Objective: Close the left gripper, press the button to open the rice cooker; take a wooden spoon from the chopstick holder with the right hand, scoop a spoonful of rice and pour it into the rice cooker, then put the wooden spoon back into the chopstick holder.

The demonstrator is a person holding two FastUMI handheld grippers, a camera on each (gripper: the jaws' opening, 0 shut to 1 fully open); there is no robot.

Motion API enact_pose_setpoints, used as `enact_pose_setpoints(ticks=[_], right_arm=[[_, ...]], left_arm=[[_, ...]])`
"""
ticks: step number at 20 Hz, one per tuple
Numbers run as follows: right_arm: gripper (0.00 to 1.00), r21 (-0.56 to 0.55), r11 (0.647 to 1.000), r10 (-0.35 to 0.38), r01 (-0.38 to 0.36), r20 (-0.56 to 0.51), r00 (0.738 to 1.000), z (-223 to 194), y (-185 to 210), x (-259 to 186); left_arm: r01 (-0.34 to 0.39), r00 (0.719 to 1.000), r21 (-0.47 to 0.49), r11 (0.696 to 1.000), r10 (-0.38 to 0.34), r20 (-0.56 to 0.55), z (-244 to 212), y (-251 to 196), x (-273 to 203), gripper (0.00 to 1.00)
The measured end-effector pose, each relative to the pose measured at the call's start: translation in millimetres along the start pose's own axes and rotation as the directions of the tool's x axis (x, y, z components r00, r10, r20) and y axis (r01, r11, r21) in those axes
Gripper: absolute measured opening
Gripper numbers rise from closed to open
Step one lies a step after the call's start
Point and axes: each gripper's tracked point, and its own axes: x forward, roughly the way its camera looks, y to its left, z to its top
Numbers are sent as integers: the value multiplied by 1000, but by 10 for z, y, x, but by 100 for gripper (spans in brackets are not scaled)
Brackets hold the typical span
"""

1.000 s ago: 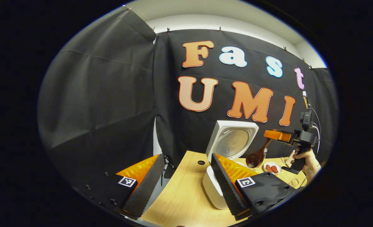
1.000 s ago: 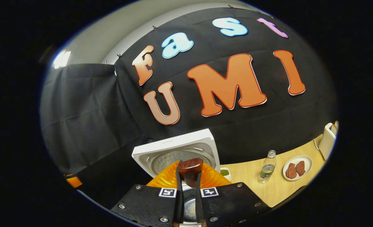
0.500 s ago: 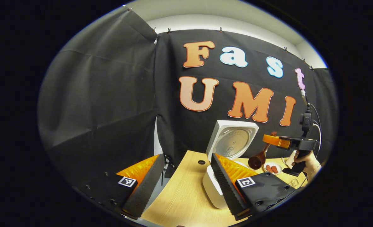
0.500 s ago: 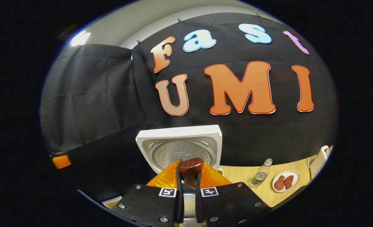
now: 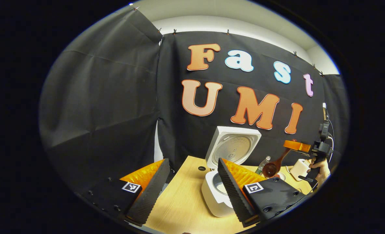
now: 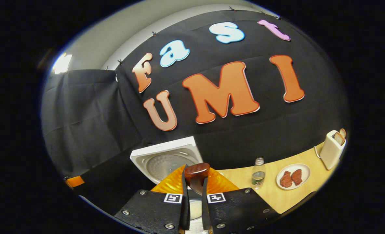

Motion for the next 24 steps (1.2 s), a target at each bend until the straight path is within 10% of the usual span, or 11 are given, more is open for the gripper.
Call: enact_pose_setpoints(ticks=[14, 24], right_arm=[[13, 139, 909, -395, 393, -11, 919, -15, -2478, -1744], [13, 251, 865, -426, 436, -94, 900, -611, -3004, -2105]], left_arm=[[44, 999, -36, 998, -43, 30, 95, -743, 193, 100], [35, 999, -12, 999, -35, 34, 16, -1145, 38, 100]])
